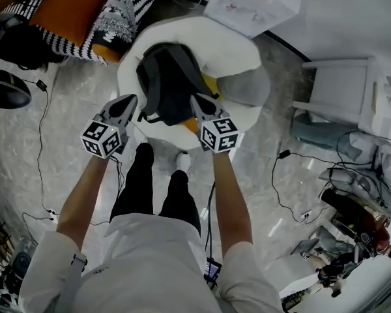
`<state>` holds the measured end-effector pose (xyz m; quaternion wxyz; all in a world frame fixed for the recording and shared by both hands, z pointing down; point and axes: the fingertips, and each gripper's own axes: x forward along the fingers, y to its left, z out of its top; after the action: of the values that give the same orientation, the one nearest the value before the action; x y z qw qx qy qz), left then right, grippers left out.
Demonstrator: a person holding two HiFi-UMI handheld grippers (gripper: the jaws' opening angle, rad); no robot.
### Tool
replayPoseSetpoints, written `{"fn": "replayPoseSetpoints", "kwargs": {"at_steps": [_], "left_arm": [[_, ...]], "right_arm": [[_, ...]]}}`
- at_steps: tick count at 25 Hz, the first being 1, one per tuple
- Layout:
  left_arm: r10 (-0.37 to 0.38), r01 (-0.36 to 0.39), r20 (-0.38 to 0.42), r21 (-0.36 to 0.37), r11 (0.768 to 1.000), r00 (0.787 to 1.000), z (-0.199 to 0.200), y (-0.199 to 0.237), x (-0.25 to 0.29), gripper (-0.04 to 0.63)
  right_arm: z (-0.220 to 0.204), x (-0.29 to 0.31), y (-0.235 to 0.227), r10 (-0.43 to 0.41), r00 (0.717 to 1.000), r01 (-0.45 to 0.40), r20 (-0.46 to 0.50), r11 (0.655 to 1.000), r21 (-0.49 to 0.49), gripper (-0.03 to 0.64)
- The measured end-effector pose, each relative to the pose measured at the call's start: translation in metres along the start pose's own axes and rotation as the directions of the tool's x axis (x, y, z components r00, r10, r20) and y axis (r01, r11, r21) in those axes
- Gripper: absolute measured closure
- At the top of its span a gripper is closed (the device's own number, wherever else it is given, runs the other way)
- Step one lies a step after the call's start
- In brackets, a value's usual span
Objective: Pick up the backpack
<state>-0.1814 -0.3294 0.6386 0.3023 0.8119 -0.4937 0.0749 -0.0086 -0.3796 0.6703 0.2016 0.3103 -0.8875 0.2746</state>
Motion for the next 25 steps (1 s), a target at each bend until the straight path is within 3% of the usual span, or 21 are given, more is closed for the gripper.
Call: {"fn": "replayPoseSetpoints", "kwargs": {"at_steps": [10, 18, 25], "left_arm": [[-0.016, 0.015, -0.072, -0.002, 1.000, 0.997, -0.055, 0.050, 0.048, 0.594], [0.000, -0.001, -0.091, -0.015, 1.000, 0.996, -0.086, 0.086, 0.090, 0.594], [0.034, -0.043, -0.102, -0.089, 0.995, 0.994, -0.115, 0.118, 0.119, 0.592]], "right_arm": [[-0.051, 0.056, -0.038, -0.024, 0.998, 0.024, -0.064, 1.000, -0.002, 0.611], [-0.062, 0.107, -0.071, -0.033, 0.996, 0.032, -0.082, 0.999, -0.018, 0.611], [-0.081, 0.151, -0.089, -0.023, 0.989, 0.012, -0.147, 0.997, -0.072, 0.611]]}}
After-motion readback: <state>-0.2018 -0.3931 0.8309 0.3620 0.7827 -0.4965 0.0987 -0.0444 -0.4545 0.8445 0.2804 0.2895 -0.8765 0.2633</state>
